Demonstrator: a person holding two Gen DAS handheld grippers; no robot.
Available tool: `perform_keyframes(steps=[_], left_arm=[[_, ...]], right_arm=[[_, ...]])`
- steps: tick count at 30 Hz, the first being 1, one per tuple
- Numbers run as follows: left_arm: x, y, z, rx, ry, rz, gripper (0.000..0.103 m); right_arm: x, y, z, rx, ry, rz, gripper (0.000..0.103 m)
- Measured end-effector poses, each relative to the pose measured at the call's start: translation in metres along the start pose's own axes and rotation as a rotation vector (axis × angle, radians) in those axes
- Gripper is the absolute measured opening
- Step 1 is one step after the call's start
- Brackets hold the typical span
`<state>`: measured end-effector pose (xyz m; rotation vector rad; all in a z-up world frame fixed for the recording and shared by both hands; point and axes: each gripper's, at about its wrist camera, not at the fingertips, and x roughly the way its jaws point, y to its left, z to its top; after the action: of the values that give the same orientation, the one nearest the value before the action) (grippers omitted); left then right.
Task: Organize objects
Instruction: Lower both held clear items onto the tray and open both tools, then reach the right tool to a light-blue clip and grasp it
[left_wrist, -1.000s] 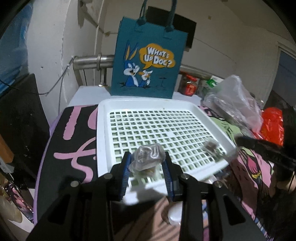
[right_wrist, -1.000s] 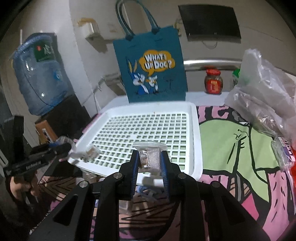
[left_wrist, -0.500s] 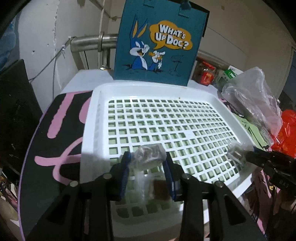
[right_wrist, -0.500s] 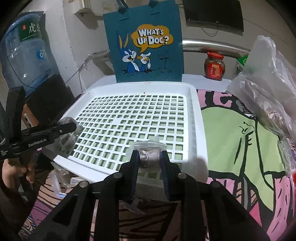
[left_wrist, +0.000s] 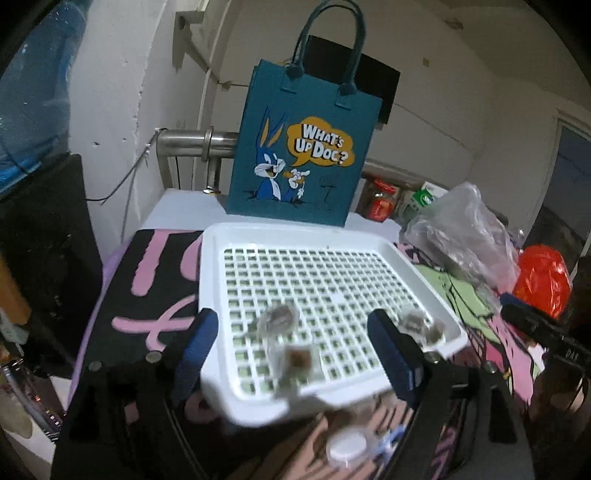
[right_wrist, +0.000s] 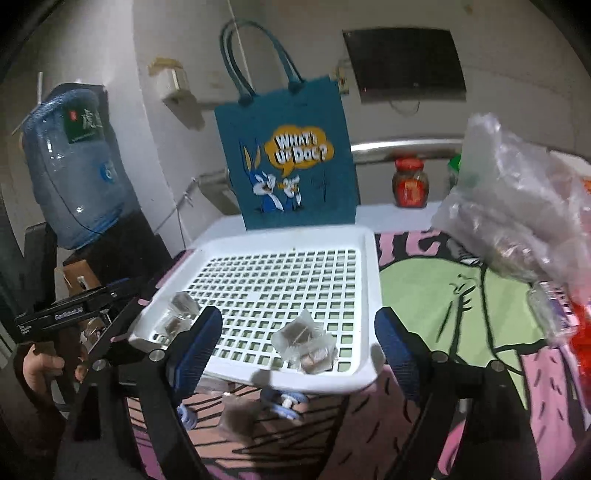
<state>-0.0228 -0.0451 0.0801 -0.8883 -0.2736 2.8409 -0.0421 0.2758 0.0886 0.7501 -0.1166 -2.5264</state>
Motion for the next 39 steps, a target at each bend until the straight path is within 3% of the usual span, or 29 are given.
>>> perform_keyframes(steps=[5, 14, 16, 18, 22, 26, 29, 32, 38, 39], left_arm=[[-0.010, -0.014, -0.030, 0.032, 0.060, -0.006, 0.084], [0.009, -0.041, -0.069, 0.109, 0.221, -0.046, 0.083], [0.015, -0.042, -0.072, 0.110, 0.238, -0.044, 0.080], [0.019, -0.040, -0.072, 0.099, 0.254, -0.047, 0.069], [0.025, -0.036, -0.072, 0.076, 0.259, -0.052, 0.066], [0.025, -0.038, -0.071, 0.081, 0.252, -0.072, 0.054], [0.023, -0.038, -0.071, 0.080, 0.249, -0.100, 0.039], [0.020, -0.037, -0.072, 0.063, 0.250, -0.111, 0.039], [-0.003, -0.034, -0.069, 0.044, 0.173, -0.128, 0.039], [-0.007, -0.033, -0.067, 0.041, 0.157, -0.127, 0.039]], right_arm=[[-0.012, 0.007, -0.012, -0.032, 0.026, -0.005, 0.085], [0.025, 0.014, -0.058, -0.070, 0.252, -0.017, 0.085], [0.031, 0.011, -0.061, -0.054, 0.270, -0.003, 0.085], [0.036, 0.008, -0.061, -0.049, 0.283, -0.006, 0.084], [0.050, 0.013, -0.062, -0.066, 0.316, -0.006, 0.078], [0.059, 0.016, -0.059, -0.058, 0.321, -0.008, 0.072], [0.065, 0.016, -0.058, -0.043, 0.331, 0.014, 0.054], [0.065, 0.014, -0.059, -0.014, 0.337, 0.061, 0.032], [0.047, 0.018, -0.062, -0.015, 0.290, 0.073, 0.032], [0.042, 0.018, -0.062, -0.013, 0.278, 0.076, 0.025]])
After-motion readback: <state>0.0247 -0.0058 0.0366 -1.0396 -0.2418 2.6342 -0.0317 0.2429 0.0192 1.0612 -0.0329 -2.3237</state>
